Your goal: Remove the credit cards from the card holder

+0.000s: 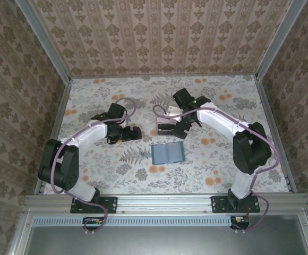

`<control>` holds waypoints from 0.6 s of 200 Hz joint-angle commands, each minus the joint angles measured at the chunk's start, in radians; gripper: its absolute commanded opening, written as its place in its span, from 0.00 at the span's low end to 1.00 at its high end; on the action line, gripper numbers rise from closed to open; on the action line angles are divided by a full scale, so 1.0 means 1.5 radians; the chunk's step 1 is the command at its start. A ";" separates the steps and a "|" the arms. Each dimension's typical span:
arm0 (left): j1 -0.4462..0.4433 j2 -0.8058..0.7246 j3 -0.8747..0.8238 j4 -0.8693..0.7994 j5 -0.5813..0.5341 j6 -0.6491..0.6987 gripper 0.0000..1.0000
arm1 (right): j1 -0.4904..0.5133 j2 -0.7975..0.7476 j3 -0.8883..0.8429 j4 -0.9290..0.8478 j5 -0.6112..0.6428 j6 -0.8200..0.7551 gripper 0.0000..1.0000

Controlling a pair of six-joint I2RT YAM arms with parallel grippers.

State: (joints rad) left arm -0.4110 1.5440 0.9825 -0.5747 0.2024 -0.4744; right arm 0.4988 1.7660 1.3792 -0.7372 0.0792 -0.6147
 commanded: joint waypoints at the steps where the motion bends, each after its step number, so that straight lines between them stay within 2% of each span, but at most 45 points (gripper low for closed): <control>1: 0.011 0.014 0.035 -0.056 -0.098 0.033 0.99 | -0.013 -0.068 -0.087 0.097 0.028 0.072 1.00; 40: 0.030 -0.001 0.035 -0.051 -0.238 0.060 0.98 | -0.051 -0.166 -0.257 0.253 0.055 0.170 1.00; 90: 0.051 -0.050 -0.028 0.045 -0.488 0.113 0.97 | -0.142 -0.239 -0.413 0.507 0.114 0.312 1.00; 106: 0.072 -0.068 -0.070 0.106 -0.515 0.130 0.97 | -0.166 -0.226 -0.442 0.580 0.151 0.347 1.00; 120: 0.109 -0.072 -0.078 0.125 -0.497 0.131 0.98 | -0.182 -0.207 -0.471 0.651 0.182 0.366 1.00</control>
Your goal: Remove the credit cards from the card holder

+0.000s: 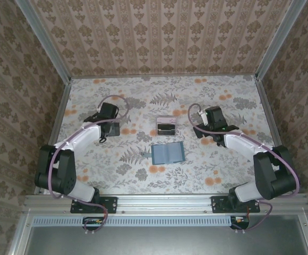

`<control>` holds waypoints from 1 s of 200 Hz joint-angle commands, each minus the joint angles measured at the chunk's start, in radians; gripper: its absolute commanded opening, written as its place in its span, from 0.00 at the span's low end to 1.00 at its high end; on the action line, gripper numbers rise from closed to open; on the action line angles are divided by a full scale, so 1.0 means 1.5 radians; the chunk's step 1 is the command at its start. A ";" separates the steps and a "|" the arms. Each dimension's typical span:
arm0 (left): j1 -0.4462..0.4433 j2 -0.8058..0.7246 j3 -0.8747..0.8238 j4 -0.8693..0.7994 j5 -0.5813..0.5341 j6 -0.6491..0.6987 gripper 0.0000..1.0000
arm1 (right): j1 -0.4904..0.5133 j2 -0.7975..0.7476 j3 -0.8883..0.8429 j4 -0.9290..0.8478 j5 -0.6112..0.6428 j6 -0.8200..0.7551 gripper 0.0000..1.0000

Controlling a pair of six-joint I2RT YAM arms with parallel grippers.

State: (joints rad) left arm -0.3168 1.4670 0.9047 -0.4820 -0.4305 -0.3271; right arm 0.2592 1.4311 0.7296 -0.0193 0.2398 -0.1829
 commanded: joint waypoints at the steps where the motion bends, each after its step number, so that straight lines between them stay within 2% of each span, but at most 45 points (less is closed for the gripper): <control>1: 0.049 -0.020 -0.026 0.063 -0.075 0.033 0.98 | -0.023 0.017 -0.040 0.177 0.077 0.080 1.00; 23: 0.092 -0.021 -0.035 0.109 -0.065 0.060 0.98 | -0.054 0.041 -0.073 0.273 0.096 0.100 1.00; 48: 0.121 -0.034 -0.115 0.285 -0.028 0.139 1.00 | -0.076 0.046 -0.093 0.349 0.098 0.101 1.00; 60: 0.129 -0.037 -0.162 0.393 -0.002 0.173 1.00 | -0.096 0.045 -0.101 0.366 0.064 0.124 1.00; 74: 0.141 -0.031 -0.210 0.505 0.041 0.202 1.00 | -0.111 0.055 -0.133 0.438 0.037 0.137 1.00; 96: 0.148 -0.029 -0.223 0.559 0.081 0.218 1.00 | -0.129 0.041 -0.167 0.482 -0.012 0.143 1.00; 128: 0.157 -0.021 -0.282 0.741 0.155 0.256 1.00 | -0.149 0.070 -0.221 0.606 -0.071 0.146 1.00; 179: 0.192 0.054 -0.347 0.930 0.213 0.247 1.00 | -0.150 0.067 -0.218 0.593 -0.073 0.147 1.00; 190: 0.191 0.046 -0.339 0.900 0.213 0.240 1.00 | -0.151 0.065 -0.219 0.591 -0.073 0.146 1.00; 200: 0.191 0.053 -0.342 0.921 0.211 0.245 1.00 | -0.151 0.065 -0.218 0.589 -0.074 0.146 1.00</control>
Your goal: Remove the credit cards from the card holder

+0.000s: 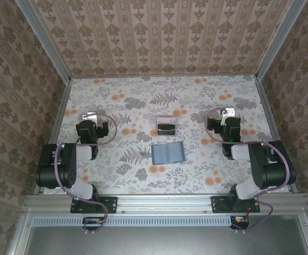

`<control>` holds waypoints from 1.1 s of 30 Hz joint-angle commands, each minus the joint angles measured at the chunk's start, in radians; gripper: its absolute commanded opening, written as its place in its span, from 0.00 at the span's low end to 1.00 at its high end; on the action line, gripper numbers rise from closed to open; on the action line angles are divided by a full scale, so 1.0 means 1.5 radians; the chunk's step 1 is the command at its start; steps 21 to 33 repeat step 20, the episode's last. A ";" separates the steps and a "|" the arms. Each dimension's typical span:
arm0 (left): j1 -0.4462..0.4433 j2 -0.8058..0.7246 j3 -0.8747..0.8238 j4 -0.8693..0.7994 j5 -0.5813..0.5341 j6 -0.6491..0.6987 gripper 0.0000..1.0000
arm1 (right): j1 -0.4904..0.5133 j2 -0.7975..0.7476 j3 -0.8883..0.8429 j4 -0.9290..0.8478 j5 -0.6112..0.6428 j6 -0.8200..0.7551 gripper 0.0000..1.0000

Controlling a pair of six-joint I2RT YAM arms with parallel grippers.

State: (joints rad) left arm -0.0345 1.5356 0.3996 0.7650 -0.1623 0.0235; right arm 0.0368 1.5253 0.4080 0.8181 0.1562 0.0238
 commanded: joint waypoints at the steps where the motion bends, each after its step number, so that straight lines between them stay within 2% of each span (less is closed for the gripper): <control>1: 0.002 0.007 -0.006 0.090 0.031 0.012 1.00 | -0.003 0.002 -0.004 0.031 -0.018 0.009 1.00; 33: -0.003 0.004 -0.006 0.084 0.026 0.013 1.00 | -0.003 -0.001 -0.022 0.057 -0.022 0.007 1.00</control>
